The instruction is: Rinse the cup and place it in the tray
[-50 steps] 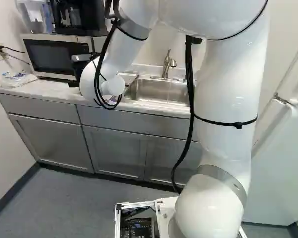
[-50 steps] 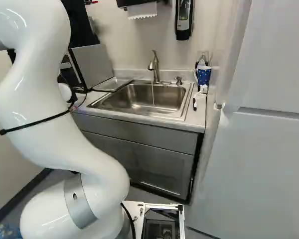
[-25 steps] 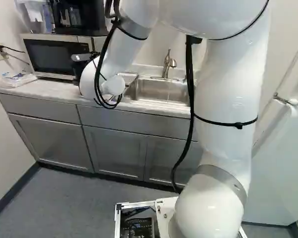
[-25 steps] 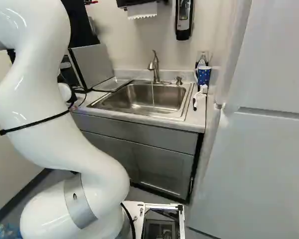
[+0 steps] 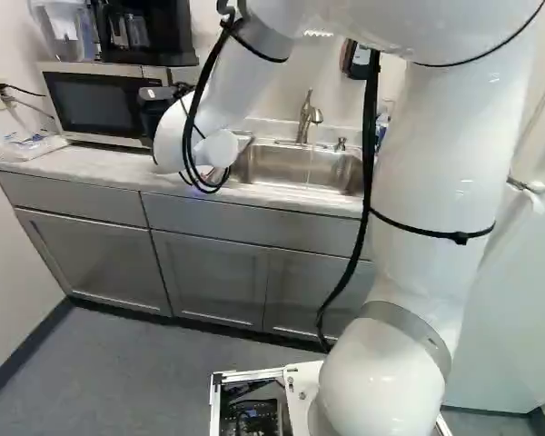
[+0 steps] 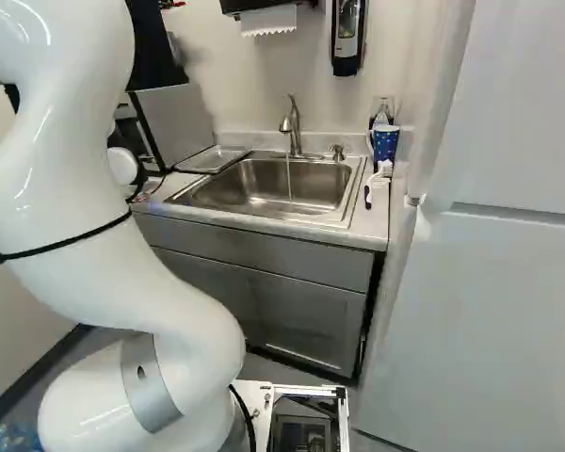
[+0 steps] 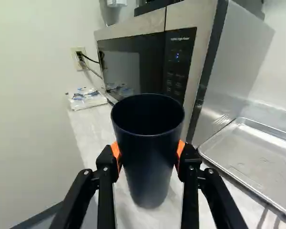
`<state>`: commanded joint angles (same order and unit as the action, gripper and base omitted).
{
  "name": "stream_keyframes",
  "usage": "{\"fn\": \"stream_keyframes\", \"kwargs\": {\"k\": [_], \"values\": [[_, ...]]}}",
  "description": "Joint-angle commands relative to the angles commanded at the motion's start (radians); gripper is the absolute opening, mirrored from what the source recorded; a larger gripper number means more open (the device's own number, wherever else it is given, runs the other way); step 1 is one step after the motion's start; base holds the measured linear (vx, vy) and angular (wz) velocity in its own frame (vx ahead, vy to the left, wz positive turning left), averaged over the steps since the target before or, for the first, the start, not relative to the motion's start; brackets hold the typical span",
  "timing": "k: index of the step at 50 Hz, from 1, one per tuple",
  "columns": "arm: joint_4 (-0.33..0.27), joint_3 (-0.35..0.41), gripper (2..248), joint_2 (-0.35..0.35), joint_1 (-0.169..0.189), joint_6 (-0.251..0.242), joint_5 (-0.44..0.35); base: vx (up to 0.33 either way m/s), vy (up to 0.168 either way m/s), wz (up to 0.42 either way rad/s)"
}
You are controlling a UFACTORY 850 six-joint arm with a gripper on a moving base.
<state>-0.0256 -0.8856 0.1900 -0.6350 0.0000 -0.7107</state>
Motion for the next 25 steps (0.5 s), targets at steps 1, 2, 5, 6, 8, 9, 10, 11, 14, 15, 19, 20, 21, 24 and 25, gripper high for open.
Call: {"fn": "stream_keyframes", "kwargs": {"k": [1, 2, 5, 6, 8, 9, 10, 11, 14, 15, 19, 20, 21, 24, 25], "values": [[0.0, 0.002, 125, -0.004, 0.002, 0.0, 0.001, 0.0, 0.0, 0.0], [0.0, 0.005, 125, -0.009, 0.005, 0.0, 0.002, 0.0, 0.0, 0.0], [0.0, 0.012, 125, -0.021, 0.012, 0.0, 0.002, 0.0, 0.0, 0.0], [0.0, 0.015, 125, -0.025, 0.014, 0.0, 0.002, 0.0, 0.0, 0.0], [0.0, 0.019, 125, -0.034, 0.019, 0.0, 0.002, 0.0, 0.0, 0.0], [0.0, 0.022, 125, -0.038, 0.021, 0.0, 0.002, 0.0, 0.0, 0.0], [0.0, 0.024, 125, -0.042, 0.024, 0.0, 0.002, 0.0, 0.0, 0.0], [0.0, 0.026, 125, -0.046, 0.026, 0.0, 0.002, 0.0, 0.0, 0.0], [0.0, 0.033, 125, -0.058, 0.033, 0.0, 0.002, 0.0, 0.0, 0.0], [0.0, 0.035, 125, -0.063, 0.036, 0.0, 0.002, 0.0, 0.0, 0.0], [0.0, 0.044, 125, -0.079, 0.046, 0.0, 0.002, 0.0, 0.0, 0.0], [0.0, 0.046, 125, -0.083, 0.048, 0.0, 0.002, 0.0, 0.0, 0.0], [0.0, 0.048, 125, -0.087, 0.051, 0.0, 0.002, 0.0, 0.0, 0.0], [0.0, 0.054, 125, -0.099, 0.058, 0.0, 0.002, 0.0, 0.0, 0.0], [0.0, 0.057, 125, -0.104, 0.06, 0.0, 0.002, 0.0, 0.0, 0.0]]}}
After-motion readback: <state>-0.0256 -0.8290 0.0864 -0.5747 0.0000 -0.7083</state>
